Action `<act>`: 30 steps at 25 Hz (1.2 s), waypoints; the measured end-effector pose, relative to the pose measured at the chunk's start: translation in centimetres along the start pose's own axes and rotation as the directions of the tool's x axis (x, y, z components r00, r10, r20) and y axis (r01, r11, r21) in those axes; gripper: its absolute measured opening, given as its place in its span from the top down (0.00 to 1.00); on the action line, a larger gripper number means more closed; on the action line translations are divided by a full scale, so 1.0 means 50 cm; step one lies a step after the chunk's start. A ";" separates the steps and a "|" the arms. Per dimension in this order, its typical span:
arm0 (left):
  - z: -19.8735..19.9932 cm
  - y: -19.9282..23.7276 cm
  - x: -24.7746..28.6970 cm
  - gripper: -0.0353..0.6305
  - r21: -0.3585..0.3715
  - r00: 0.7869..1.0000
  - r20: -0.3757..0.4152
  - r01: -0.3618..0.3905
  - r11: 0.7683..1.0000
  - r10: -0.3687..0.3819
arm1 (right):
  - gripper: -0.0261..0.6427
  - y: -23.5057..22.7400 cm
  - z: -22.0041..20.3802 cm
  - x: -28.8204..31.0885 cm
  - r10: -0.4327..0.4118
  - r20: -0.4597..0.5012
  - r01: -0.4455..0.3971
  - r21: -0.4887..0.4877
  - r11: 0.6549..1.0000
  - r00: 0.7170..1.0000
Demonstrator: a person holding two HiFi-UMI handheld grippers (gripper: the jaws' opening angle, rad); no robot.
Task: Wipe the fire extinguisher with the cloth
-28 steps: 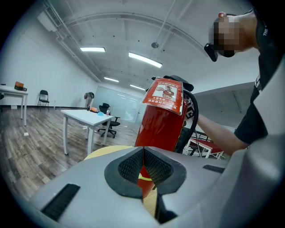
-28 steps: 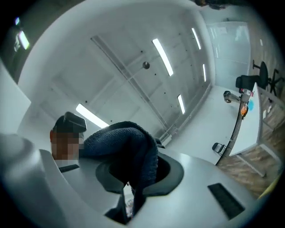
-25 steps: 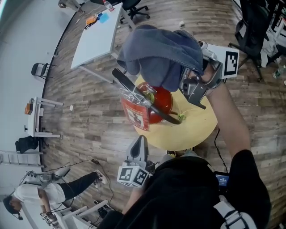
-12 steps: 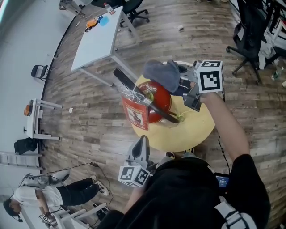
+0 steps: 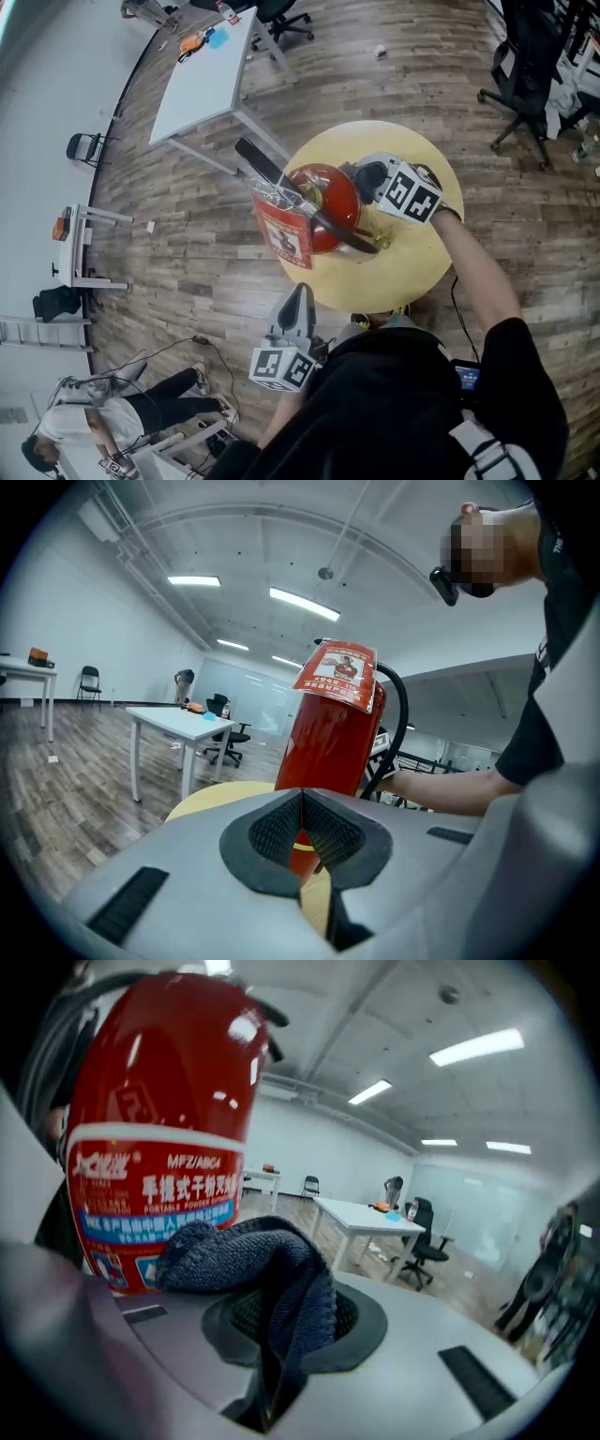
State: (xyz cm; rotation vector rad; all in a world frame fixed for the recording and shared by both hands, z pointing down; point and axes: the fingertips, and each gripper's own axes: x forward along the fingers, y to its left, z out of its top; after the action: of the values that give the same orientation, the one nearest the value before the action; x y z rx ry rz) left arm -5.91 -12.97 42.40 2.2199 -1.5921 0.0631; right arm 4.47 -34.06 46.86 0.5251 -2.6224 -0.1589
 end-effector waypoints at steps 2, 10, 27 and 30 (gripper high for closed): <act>-0.002 0.003 -0.002 0.91 0.002 1.000 0.001 -0.002 1.000 0.002 | 0.88 0.006 0.026 -0.009 -0.030 0.061 0.040 -0.169 0.985 0.998; -0.004 -0.003 0.011 0.91 0.004 1.000 -0.011 0.008 1.000 -0.008 | 0.88 -0.009 0.307 -0.149 -0.143 0.401 0.382 -0.615 0.690 0.905; -0.032 0.023 0.024 0.91 -0.033 0.999 -0.040 -0.025 0.999 0.023 | 0.88 0.085 -0.141 0.103 0.229 -0.159 -0.278 -0.498 0.821 0.960; -0.033 0.032 0.029 0.91 -0.042 0.998 -0.051 -0.049 0.998 0.047 | 0.88 0.105 -0.232 0.118 0.266 -0.247 -0.347 -0.389 0.854 0.932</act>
State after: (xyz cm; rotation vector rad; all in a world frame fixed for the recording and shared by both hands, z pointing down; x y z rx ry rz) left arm -6.57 -14.14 44.77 2.1305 -1.6051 0.0966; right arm 3.16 -31.78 60.67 -0.0367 -2.3467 -0.5391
